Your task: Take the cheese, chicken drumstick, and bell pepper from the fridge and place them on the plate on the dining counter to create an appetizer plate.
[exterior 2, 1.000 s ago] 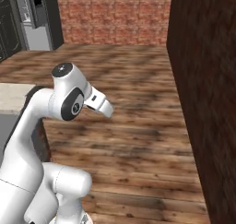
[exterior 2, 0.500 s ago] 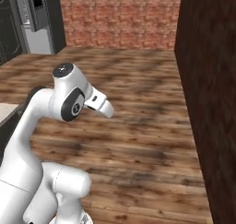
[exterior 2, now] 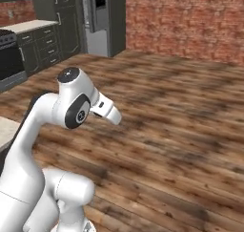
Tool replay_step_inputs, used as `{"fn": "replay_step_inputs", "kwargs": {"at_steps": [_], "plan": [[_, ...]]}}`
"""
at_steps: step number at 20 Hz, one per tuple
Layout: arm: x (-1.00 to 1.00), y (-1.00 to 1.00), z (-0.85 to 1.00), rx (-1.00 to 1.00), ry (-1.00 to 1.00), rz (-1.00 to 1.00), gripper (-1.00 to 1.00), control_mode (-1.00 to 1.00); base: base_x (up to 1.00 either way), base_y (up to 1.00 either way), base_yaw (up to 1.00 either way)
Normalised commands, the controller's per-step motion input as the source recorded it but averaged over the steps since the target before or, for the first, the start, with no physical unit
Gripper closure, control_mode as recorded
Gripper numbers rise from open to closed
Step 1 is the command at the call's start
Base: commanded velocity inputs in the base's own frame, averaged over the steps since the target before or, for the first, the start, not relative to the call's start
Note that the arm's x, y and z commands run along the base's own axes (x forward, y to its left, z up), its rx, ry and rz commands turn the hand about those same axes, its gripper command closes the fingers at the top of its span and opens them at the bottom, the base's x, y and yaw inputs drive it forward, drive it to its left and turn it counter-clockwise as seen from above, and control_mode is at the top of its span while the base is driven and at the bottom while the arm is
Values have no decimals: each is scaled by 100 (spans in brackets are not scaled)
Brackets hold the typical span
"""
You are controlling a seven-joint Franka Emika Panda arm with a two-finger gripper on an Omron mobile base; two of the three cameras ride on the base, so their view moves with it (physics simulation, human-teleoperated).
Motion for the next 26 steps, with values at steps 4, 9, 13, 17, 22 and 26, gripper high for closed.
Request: {"fn": "replay_step_inputs", "kwargs": {"at_steps": [4,9,13,17,22,26], "plan": [[0,0,0,0,0,0,-100,100,100,-5,65],[0,0,0,0,0,0,-100,100,100,-32,53],[0,0,0,0,0,0,-100,100,100,-65,35],[0,0,0,0,0,0,-100,100,100,-64,30],[0,0,0,0,0,0,-100,100,100,-28,24],[0,0,0,0,0,0,-100,100,100,0,20]]}}
